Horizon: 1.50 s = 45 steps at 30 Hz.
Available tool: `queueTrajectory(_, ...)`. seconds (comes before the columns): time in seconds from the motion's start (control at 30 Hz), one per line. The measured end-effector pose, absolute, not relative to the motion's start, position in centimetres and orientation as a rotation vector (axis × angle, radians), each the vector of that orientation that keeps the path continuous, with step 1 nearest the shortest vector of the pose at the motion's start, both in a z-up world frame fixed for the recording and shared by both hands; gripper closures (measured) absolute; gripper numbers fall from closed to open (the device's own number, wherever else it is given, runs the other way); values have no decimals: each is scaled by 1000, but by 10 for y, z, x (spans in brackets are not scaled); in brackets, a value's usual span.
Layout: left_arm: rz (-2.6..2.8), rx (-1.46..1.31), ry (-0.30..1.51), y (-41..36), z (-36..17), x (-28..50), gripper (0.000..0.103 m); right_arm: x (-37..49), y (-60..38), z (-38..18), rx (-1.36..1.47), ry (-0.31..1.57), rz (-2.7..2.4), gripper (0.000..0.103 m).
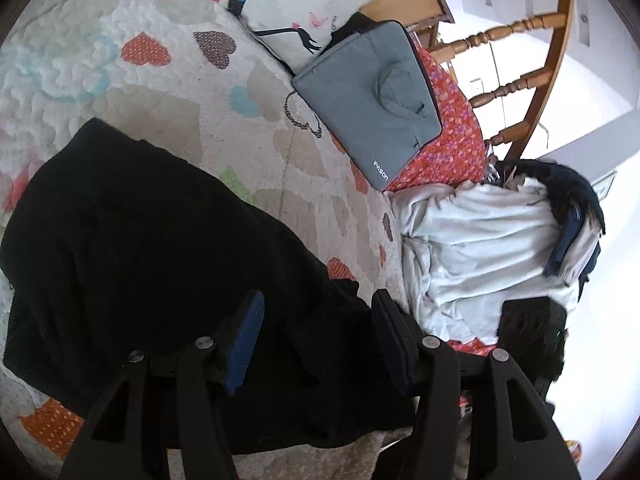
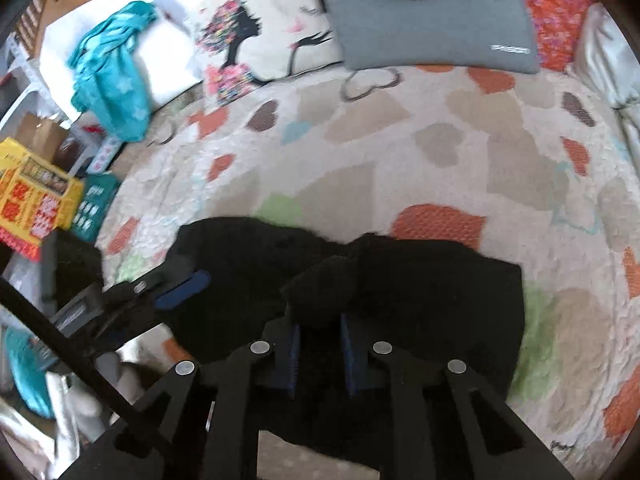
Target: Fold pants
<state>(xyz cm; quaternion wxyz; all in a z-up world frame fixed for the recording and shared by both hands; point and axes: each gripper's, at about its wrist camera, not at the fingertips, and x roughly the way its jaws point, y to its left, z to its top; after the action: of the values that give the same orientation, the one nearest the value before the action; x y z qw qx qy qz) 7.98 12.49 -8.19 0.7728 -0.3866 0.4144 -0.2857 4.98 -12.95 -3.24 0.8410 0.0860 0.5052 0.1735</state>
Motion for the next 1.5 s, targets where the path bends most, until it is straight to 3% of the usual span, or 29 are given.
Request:
queueTrajectory(0.17,-608,-839,900,127,-82,79,49,60,-90,-78,145,1189,461,80)
queueTrajectory(0.23,-608,-845,901,128,-83,78,49,65,-88,-90,194,1205,504,63)
queueTrajectory(0.4,-644,-841,924,120,-85,75,47,67,-136,-61,441,1132,563,52)
queueTrajectory(0.47,-676,-796,939,107,-83,72,46,65,-161,-40,434,1071,513,40)
queueTrajectory(0.57,-697,-723,975,82,-84,70,38,61,-205,-22,380,1008,363,34)
queueTrajectory(0.77,-656,-537,1044,36,-93,72,37,66,-249,-50,418,1019,211,31)
queueTrajectory(0.9,-605,-459,1052,31,-94,68,71,86,-245,-85,497,1053,286,31)
queueTrajectory(0.97,-597,-485,1055,35,-96,68,72,92,-241,-99,571,1076,324,44)
queueTrajectory(1.03,-580,-472,1052,36,-94,67,74,93,-248,-97,644,1067,341,75)
queueTrajectory(1.07,-569,-456,1048,33,-92,66,74,91,-252,-94,663,1055,351,79)
queueTrajectory(1.17,-556,-400,1037,13,-86,70,74,88,-262,-74,670,1013,350,87)
queueTrajectory(1.33,-572,-365,1031,-18,-81,84,74,92,-276,-44,618,938,285,88)
queueTrajectory(1.5,-568,-378,1020,-35,-89,97,73,106,-296,-53,556,970,171,87)
